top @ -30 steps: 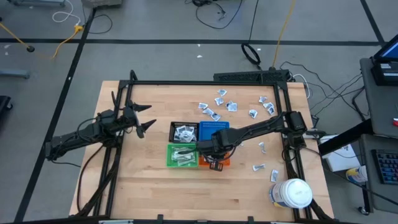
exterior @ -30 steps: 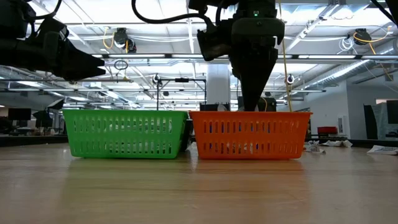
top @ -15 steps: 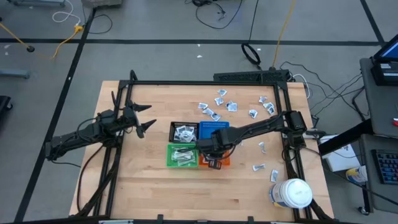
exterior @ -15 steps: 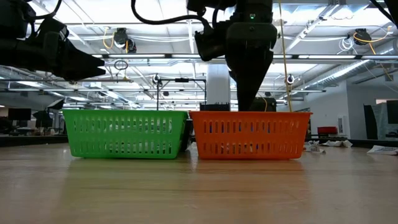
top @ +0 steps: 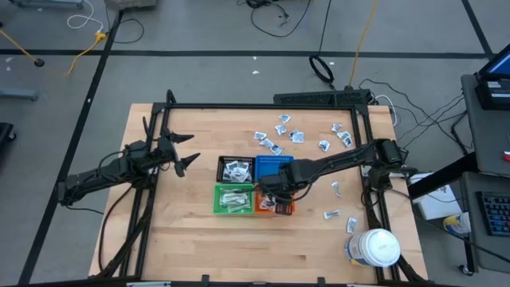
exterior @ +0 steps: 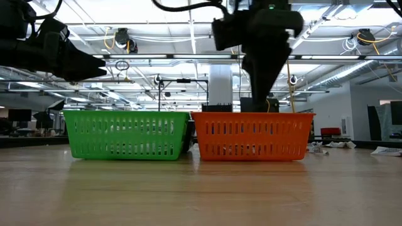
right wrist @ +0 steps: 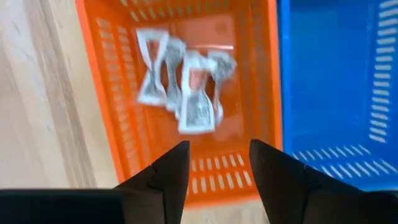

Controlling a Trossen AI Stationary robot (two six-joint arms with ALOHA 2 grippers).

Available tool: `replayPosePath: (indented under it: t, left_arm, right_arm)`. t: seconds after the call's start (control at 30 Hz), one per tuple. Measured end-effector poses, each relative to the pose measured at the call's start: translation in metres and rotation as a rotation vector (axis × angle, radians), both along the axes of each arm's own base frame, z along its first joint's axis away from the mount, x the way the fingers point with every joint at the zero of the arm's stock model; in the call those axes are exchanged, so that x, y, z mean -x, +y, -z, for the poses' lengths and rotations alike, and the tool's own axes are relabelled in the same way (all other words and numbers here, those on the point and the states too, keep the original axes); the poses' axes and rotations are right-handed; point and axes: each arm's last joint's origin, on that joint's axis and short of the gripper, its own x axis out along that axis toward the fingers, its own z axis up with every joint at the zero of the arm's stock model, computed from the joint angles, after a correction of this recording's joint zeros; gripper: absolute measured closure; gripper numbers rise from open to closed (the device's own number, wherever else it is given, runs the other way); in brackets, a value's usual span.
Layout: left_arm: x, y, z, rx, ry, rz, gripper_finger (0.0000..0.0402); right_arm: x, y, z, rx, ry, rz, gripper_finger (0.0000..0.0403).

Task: Pick & Place First Aid Supplies
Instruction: Put the ointment pack into the orange bin

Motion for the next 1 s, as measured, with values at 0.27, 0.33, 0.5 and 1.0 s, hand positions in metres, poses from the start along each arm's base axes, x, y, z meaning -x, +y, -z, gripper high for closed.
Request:
replayPosePath:
  t: [0.27, 0.33, 0.5, 1.0]
  left_arm:
    - [0.000, 0.000, 0.000, 0.000, 0.000, 0.000, 0.0036]
    - [0.000, 0.000, 0.000, 0.000, 0.000, 0.000, 0.0036]
    - [0.000, 0.000, 0.000, 0.000, 0.000, 0.000, 0.0036]
    - [0.000, 0.000, 0.000, 0.000, 0.000, 0.000, 0.0036]
  right_arm:
    - [0.039, 0.009, -0.001, 0.005, 0.026, -0.047, 0.0242]
    - [0.051, 0.012, 0.000, 0.007, 0.036, -0.064, 0.0242]
    - [0.081, 0.017, 0.004, 0.013, 0.057, -0.105, 0.0243]
    - [0.154, 0.025, 0.019, -0.068, 0.127, -0.227, 0.0243]
